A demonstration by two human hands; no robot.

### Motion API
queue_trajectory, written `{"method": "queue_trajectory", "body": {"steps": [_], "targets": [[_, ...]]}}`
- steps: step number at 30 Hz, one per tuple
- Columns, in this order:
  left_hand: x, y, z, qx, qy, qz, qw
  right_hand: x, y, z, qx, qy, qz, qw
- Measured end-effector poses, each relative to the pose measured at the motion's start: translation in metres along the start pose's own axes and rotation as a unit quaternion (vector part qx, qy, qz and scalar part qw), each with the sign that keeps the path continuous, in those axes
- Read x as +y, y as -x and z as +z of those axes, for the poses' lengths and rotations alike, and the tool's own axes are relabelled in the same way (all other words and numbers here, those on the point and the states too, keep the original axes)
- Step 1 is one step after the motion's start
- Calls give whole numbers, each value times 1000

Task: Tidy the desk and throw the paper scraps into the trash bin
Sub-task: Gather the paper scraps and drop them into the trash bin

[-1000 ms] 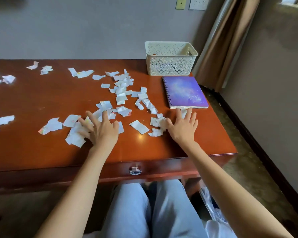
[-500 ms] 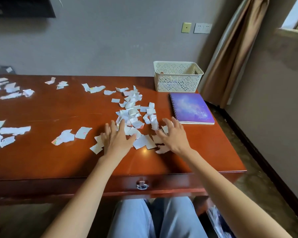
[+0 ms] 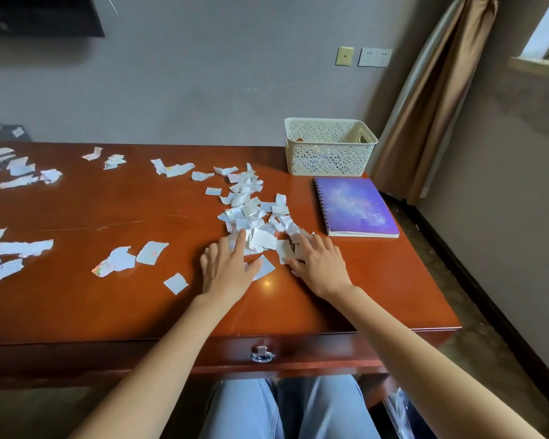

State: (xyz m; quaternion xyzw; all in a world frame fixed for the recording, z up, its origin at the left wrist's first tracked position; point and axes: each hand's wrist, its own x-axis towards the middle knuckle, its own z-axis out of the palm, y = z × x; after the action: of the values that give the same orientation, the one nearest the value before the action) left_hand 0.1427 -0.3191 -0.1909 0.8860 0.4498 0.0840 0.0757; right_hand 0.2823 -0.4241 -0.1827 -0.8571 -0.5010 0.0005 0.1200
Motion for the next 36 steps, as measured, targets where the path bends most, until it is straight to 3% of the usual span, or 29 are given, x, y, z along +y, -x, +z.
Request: {"method": "queue_trajectory", "body": {"steps": [4, 11, 14, 22, 28, 31, 36], "targets": [[5, -13, 0, 60, -28, 4, 998, 1, -10, -4, -7, 59, -30, 998], [13, -24, -4, 115, -72, 24, 991, 4, -19, -4, 68, -102, 48, 991], [14, -29, -5, 62, -86, 43, 993, 6, -27, -4, 114, -155, 100, 976], [13, -51, -22, 63, -77, 40, 994, 7, -45, -11, 161, -307, 160, 924], [22, -66, -43, 101, 66, -23, 992, 8, -59, -27, 162, -394, 212, 880], [34, -68, -62, 134, 196, -64, 969, 7, -68, -36, 160, -426, 225, 861], [60, -63, -78, 152, 360, -86, 917, 13, -68, -58, 132, -574, 247, 769]]}}
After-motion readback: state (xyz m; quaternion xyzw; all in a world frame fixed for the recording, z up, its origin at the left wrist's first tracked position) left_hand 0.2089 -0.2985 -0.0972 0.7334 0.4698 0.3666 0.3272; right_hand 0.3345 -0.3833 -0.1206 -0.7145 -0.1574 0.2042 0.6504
